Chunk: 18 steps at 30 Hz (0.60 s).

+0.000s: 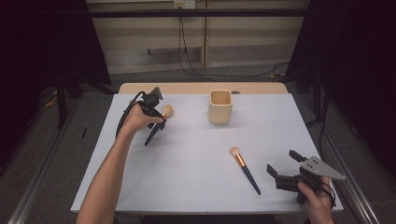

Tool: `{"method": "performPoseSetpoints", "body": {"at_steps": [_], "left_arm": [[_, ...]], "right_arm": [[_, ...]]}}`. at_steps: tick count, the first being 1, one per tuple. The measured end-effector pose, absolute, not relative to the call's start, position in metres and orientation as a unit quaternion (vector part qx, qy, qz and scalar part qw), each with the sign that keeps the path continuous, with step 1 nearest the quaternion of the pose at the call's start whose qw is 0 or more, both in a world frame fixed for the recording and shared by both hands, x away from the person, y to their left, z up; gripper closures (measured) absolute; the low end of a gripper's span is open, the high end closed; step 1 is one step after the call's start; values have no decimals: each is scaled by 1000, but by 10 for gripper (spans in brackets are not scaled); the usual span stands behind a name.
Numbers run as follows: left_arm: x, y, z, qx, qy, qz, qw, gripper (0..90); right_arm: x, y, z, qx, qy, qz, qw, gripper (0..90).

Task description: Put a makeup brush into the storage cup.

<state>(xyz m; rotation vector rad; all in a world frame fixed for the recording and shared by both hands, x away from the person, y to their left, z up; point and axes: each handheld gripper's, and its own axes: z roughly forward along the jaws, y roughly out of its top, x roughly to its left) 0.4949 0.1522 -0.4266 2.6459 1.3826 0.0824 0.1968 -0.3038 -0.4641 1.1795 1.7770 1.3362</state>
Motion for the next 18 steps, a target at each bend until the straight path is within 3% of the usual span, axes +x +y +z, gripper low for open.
{"method": "performPoseSetpoints", "body": {"at_steps": [11,13,18], "left_arm": [[499,145,-441,892,449,21,56,179],[501,144,-445,889,455,16,54,253],[504,140,-451,891,451,15,46,283]], "right_arm": [[196,-304,-464,445,673,505,307,0],[196,-304,-464,446,674,504,305,0],[196,-304,-464,446,673,504,306,0]]}}
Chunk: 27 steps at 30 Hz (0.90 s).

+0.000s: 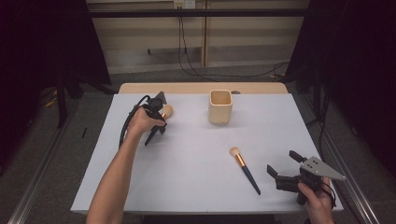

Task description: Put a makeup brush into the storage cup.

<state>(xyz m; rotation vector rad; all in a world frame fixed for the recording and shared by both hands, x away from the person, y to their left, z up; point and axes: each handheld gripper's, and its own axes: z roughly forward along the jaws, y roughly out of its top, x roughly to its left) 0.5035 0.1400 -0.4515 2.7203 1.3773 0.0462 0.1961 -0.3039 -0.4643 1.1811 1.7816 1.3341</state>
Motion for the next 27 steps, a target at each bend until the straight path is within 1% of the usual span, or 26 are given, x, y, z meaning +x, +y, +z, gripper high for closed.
{"method": "performPoseSetpoints", "body": {"at_steps": [1,3,6,11,14,18,23,27], "left_arm": [[503,139,-451,891,451,15,50,295],[504,140,-450,887,457,17,56,366],[504,139,-450,888,457,18,51,385],[505,135,-449,888,458,13,44,455],[508,135,-449,884,466,8,42,467],[511,138,-449,878,475,10,49,563],[511,135,-448,884,464,18,41,604],[514,134,-449,878,477,12,36,611]], "right_arm": [[196,-304,-464,448,672,504,305,0],[197,-304,-464,447,673,504,305,0],[196,-303,-464,445,674,505,306,0],[196,-303,-464,444,674,505,306,0],[196,-303,-464,443,675,505,305,0],[196,-303,-464,444,675,505,304,0],[197,-302,-465,444,675,505,303,0],[197,-302,-464,440,676,506,305,0]]}}
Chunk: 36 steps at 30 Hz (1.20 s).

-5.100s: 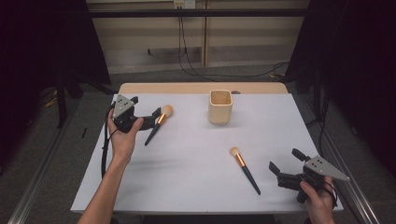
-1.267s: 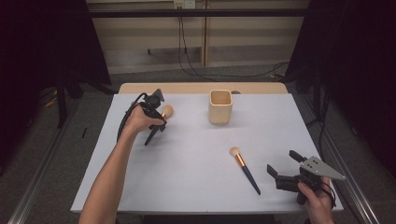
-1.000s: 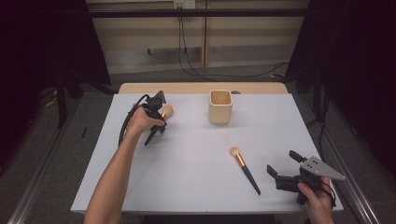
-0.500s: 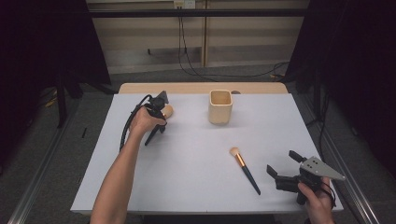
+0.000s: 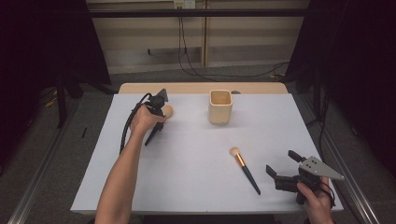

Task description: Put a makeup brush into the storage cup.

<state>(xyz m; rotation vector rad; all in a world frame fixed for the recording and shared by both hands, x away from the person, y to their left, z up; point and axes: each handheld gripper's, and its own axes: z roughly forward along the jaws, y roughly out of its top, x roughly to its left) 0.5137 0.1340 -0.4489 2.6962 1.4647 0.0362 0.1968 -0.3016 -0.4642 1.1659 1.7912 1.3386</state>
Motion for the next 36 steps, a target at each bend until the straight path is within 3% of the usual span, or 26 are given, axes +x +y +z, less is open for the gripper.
{"method": "performPoseSetpoints", "body": {"at_steps": [6,13,36], "left_arm": [[515,132,-449,887,460,7,33,624],[515,132,-448,892,451,4,40,731],[507,145,-437,889,450,8,83,736]], "right_arm": [[198,-301,-465,438,679,506,303,0],[199,-300,-464,438,678,509,298,0],[197,-301,-465,441,677,507,301,0]]}}
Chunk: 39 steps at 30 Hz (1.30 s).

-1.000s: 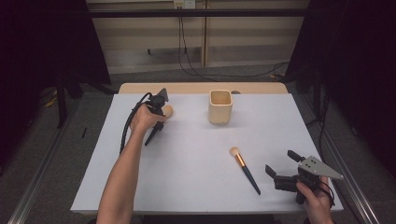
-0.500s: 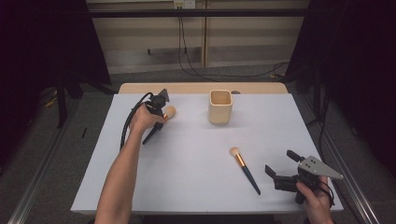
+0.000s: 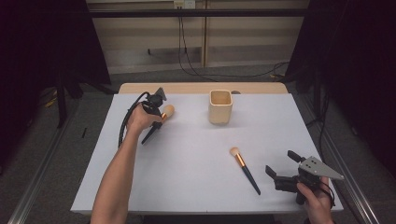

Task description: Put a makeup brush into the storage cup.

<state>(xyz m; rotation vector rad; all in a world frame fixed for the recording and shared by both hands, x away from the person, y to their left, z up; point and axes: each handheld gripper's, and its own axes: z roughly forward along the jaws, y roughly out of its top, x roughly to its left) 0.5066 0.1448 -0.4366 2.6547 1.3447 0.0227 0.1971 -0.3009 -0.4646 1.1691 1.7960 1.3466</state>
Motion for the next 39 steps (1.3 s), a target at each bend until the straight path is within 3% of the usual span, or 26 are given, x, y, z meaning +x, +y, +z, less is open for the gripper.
{"method": "performPoseSetpoints", "body": {"at_steps": [19,39], "left_arm": [[487,172,-394,868,448,49,210,736],[461,195,-398,830,431,86,344,735]], "right_arm": [[197,-300,-465,442,676,507,300,0],[198,-301,-465,441,678,505,301,0]]}}
